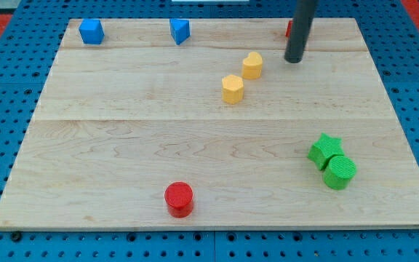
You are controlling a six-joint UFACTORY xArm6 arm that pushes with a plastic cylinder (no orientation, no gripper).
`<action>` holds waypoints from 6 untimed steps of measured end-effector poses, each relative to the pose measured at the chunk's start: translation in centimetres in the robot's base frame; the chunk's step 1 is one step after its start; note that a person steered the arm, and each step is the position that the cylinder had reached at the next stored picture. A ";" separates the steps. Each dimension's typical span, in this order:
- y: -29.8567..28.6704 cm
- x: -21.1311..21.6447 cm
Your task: Push the heart above the hexagon
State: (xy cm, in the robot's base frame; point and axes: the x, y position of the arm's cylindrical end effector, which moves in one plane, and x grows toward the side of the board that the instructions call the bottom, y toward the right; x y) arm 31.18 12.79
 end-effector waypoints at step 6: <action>-8.8 28.6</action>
